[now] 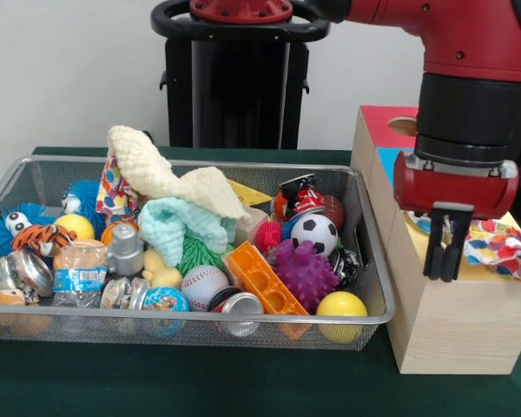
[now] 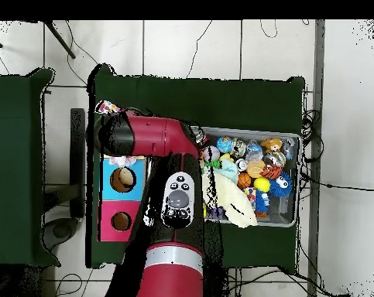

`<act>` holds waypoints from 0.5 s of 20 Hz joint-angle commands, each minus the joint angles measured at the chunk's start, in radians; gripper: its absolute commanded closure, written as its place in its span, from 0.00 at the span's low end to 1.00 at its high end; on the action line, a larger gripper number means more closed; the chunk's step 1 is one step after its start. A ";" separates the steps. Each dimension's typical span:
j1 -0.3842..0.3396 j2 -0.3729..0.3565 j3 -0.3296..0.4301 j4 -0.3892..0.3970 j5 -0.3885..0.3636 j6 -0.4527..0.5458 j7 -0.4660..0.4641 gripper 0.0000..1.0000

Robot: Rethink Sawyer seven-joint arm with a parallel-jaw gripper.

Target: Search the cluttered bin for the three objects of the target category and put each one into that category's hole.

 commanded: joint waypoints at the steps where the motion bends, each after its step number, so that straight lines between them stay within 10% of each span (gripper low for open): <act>1: -0.001 -0.020 0.047 0.024 -0.015 0.053 0.101 1.00; 10: -0.010 0.002 0.065 0.094 -0.023 -0.012 0.105 1.00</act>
